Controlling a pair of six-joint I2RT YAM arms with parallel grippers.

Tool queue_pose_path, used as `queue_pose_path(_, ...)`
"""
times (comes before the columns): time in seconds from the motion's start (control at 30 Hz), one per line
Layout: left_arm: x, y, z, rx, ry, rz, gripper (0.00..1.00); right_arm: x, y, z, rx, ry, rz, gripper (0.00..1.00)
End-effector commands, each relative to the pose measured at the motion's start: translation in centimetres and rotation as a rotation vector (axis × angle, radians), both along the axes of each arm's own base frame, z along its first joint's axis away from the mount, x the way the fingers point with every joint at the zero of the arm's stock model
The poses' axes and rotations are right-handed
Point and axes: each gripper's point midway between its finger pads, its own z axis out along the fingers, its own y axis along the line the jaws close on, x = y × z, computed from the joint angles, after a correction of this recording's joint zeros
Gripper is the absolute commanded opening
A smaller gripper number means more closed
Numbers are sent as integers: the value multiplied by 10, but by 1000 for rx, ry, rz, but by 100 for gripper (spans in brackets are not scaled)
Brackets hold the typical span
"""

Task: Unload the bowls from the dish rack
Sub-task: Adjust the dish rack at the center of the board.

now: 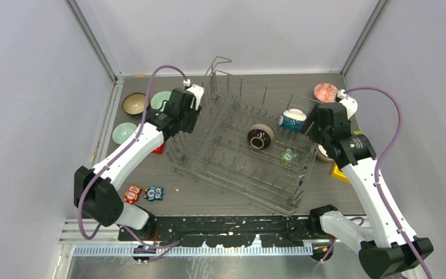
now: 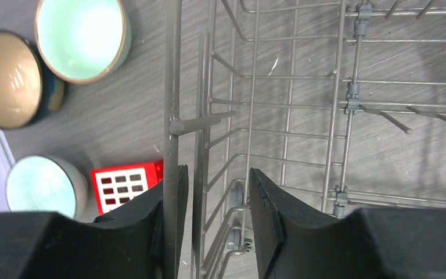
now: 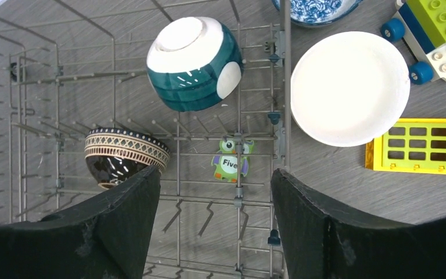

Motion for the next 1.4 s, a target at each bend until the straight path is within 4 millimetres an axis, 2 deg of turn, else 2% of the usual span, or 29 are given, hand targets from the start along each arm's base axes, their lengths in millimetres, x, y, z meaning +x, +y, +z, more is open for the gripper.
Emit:
queue_pose_path(0.0, 43, -44, 72, -43, -278, -257, 0, -8, -3, 21, 18, -60, -16, 75)
queue_pose_path(0.2, 73, -24, 76, -27, -317, -203, 0, -15, -3, 20, -5, -74, -1, 75)
queue_pose_path(0.57, 117, 1, 57, -26, -300, -130, 0, -13, 0, 24, -35, -91, 18, 77)
queue_pose_path(0.67, 126, 4, 58, -47, -305, -112, 2, -12, 1, 26, -42, -90, 22, 77)
queue_pose_path(0.73, 129, 4, 61, -64, -306, -103, 11, -12, 1, 28, -44, -91, 24, 77)
queue_pose_path(0.77, 128, 2, 64, -74, -305, -105, 21, -11, 1, 29, -45, -93, 24, 77)
queue_pose_path(0.8, 126, 2, 69, -83, -313, -105, 40, -11, 2, 30, -43, -95, 25, 77)
queue_pose_path(0.83, 125, 2, 74, -90, -319, -100, 53, -11, 2, 32, -41, -97, 28, 78)
queue_pose_path(0.9, 121, 7, 86, -93, -338, -76, 69, -11, 3, 34, -37, -98, 32, 78)
queue_pose_path(1.03, 106, 22, 115, -115, -389, 0, 84, -11, 6, 39, -25, -104, 41, 78)
queue_pose_path(1.1, 91, 33, 127, -148, -399, 74, 99, -9, 7, 40, -20, -108, 45, 78)
queue_pose_path(1.17, 71, 44, 137, -214, -393, 164, 100, -7, 9, 42, -18, -110, 49, 78)
queue_pose_path(1.23, 44, 52, 134, -316, -344, 270, 100, -5, 10, 42, -18, -110, 54, 78)
queue_pose_path(1.37, -21, 44, 107, -554, -168, 417, 100, 0, 16, 43, -1, -109, 63, 78)
